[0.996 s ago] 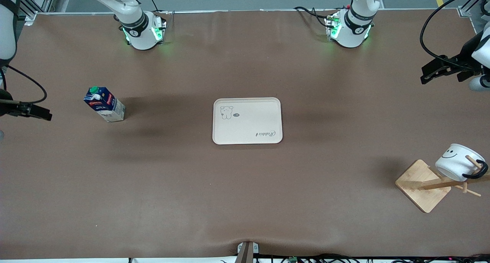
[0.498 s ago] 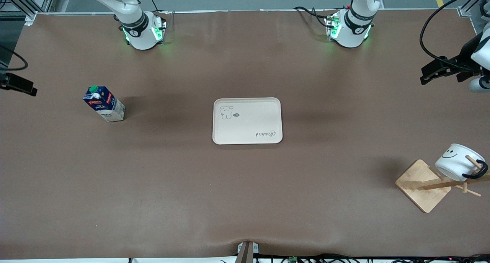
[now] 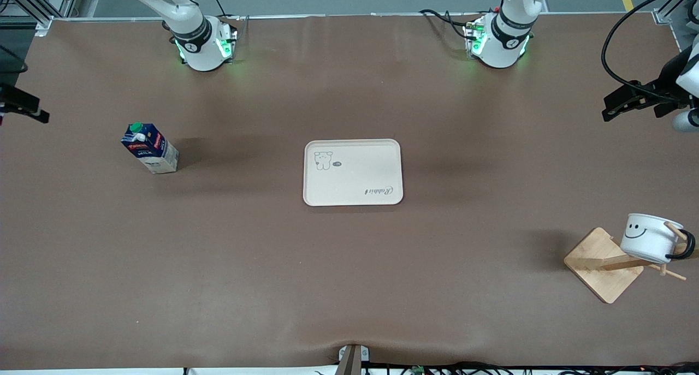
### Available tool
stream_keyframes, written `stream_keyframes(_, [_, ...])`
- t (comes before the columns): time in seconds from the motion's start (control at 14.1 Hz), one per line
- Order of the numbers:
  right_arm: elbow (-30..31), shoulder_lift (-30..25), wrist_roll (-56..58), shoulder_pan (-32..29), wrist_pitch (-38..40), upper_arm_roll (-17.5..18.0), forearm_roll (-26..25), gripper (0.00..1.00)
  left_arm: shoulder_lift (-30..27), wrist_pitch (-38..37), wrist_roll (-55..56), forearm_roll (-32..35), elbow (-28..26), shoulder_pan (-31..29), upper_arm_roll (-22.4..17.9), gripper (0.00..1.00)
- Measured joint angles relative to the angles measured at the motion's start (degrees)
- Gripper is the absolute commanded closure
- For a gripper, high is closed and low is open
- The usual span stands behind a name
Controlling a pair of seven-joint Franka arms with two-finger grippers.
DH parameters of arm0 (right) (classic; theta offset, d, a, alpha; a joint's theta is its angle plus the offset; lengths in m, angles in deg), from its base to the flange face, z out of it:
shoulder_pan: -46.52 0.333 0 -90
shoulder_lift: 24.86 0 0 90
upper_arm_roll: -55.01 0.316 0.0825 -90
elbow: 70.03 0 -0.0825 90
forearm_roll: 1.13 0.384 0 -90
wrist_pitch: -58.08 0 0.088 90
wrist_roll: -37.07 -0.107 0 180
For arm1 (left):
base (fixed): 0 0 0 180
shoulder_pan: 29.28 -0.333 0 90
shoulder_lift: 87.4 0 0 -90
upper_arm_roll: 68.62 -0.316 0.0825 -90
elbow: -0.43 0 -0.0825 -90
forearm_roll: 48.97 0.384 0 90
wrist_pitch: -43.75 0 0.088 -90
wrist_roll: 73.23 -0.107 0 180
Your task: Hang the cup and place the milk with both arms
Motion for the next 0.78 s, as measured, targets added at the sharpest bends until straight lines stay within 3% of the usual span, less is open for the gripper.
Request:
stream_keyframes(0.21, [0.7, -2.0, -3.4, 1.5, -0.9, 1.6, -2.4, 0.00, 0.2, 0.2, 0.0, 0.0, 0.1, 0.2, 0.0, 0.00])
stream_keyframes(0.78, [-1.2, -2.0, -4.4, 1.7, -0.1, 1.4, -3.3, 0.00, 0.2, 0.2, 0.0, 0.0, 0.2, 0.2, 0.0, 0.00])
